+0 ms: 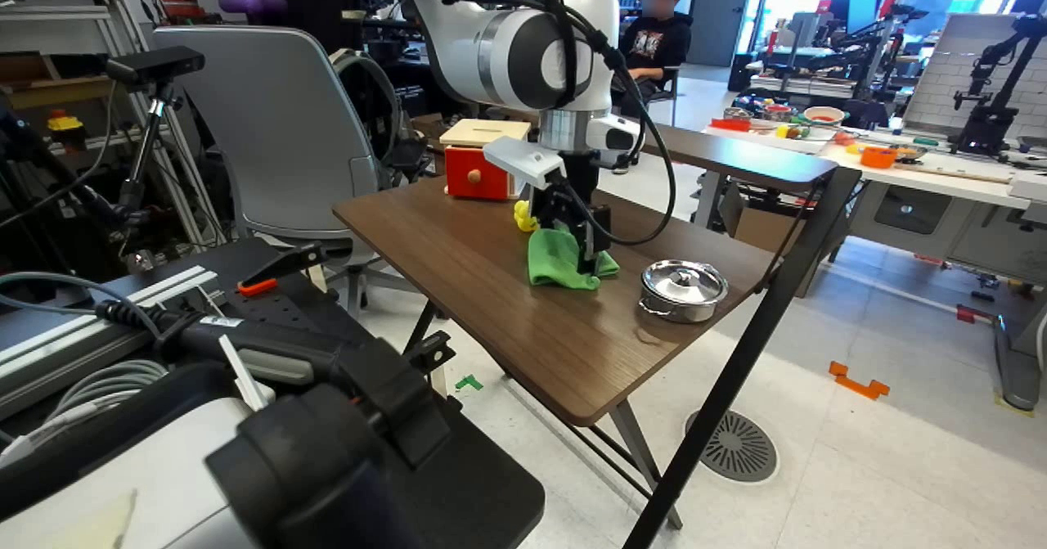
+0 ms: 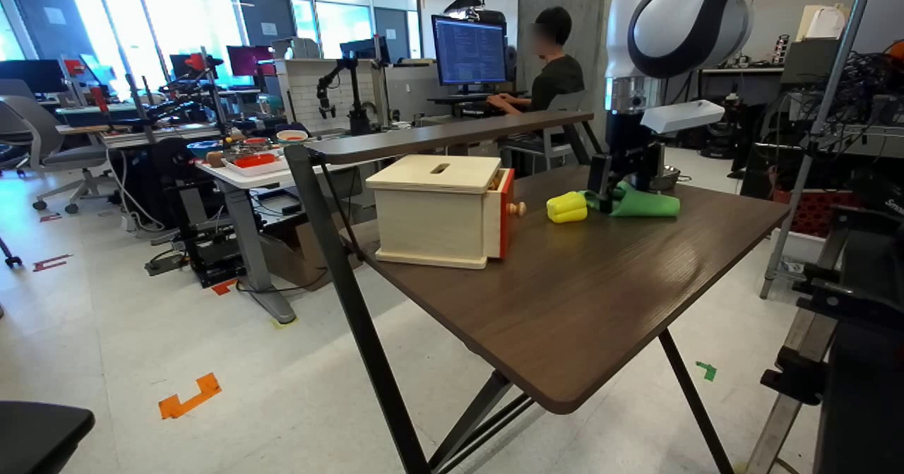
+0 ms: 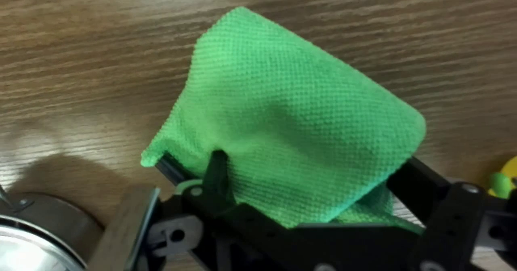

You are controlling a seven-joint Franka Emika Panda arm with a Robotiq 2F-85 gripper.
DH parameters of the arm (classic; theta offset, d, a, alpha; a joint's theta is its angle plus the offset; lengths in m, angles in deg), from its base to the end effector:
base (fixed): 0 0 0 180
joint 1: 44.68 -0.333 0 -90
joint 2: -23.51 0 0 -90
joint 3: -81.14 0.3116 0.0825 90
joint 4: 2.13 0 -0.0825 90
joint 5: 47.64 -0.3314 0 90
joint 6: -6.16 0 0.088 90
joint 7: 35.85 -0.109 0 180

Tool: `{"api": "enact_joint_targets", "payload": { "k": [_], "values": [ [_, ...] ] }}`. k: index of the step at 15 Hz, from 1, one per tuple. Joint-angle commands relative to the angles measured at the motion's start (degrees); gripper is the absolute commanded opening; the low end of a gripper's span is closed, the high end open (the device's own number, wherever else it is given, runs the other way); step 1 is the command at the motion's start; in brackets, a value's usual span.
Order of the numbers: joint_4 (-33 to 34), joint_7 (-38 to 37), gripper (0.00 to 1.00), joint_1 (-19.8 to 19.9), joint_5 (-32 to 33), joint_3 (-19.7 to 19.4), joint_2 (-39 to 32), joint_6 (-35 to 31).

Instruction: Move the cloth to the left

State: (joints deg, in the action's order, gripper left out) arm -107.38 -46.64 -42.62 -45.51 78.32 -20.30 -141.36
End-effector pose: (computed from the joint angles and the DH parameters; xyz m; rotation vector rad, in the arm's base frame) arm 0.5996 -0.0487 0.1480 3.0662 -0.3520 -0.0365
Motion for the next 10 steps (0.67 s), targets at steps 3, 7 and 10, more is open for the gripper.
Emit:
{"api": "enact_joint_targets", "payload": {
  "k": [3, 7, 10],
  "values": [
    [-8.6, 3.9, 1.00, -0.6, -0.4, 0.1, 4.6, -0.2],
    [-14.4, 5.5, 1.00, -1.1, 0.2, 0.0, 7.7, -0.7],
    [-15.1, 6.0, 1.00, -1.4, -0.2, 0.4, 8.0, 0.3]
  ]
}}
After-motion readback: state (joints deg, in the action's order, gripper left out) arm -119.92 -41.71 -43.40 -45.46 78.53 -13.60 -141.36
